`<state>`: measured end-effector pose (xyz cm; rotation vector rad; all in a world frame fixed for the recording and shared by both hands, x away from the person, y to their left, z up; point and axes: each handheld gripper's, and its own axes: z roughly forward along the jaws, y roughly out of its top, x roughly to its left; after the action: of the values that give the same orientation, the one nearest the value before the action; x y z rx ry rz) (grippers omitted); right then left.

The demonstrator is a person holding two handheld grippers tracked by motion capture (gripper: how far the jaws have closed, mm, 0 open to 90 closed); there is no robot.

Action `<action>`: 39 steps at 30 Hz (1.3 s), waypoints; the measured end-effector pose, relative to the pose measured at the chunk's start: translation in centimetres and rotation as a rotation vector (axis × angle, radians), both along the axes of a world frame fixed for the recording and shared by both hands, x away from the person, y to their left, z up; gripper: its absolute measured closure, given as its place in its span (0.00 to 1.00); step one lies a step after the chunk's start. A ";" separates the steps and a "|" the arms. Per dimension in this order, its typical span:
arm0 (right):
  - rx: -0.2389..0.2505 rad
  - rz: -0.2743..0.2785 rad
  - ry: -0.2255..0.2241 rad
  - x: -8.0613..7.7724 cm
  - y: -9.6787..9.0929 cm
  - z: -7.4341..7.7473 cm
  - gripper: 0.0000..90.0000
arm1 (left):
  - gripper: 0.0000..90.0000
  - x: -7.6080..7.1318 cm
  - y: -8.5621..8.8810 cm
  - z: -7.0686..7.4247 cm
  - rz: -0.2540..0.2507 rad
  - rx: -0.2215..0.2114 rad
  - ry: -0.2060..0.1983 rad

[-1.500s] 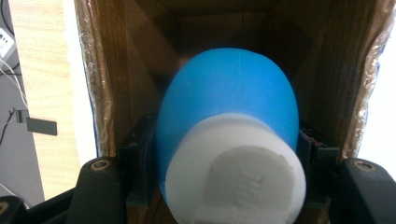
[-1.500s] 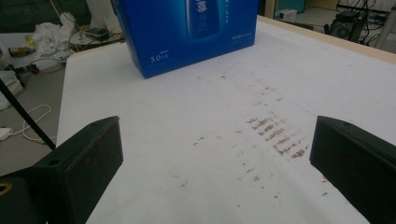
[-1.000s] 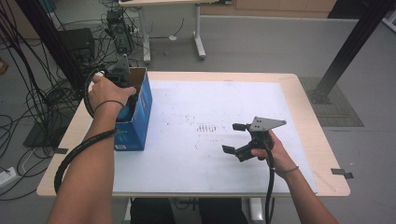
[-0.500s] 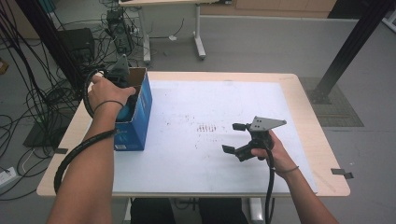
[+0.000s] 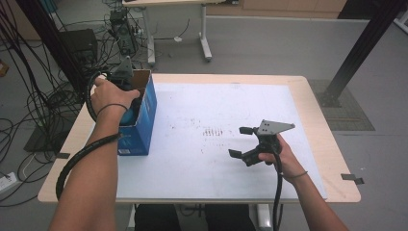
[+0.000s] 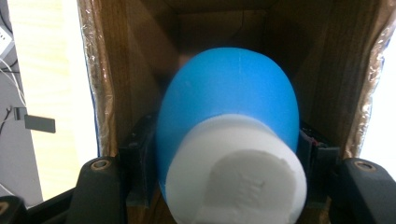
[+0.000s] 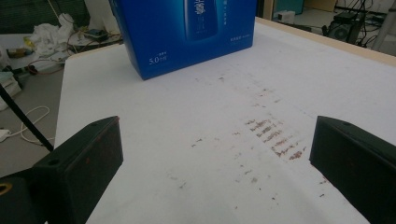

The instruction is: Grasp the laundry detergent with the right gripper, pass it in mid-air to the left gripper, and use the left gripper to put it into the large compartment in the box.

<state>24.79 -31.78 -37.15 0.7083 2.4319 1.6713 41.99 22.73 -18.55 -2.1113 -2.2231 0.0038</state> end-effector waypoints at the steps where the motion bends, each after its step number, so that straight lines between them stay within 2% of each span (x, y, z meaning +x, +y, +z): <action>1: 0.001 0.000 0.000 0.0 0.0 0.0 0.03 | 0.41 0.0 0.0 0.0 0.000 0.000 0.000; 39: 0.008 -0.005 -0.004 -0.1 -0.2 0.0 0.03 | 0.41 0.0 -0.9 0.0 -0.013 0.017 0.005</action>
<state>24.64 -32.00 -37.14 0.7106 2.4195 1.6801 42.03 21.88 -18.59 -2.1153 -2.1984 -0.0105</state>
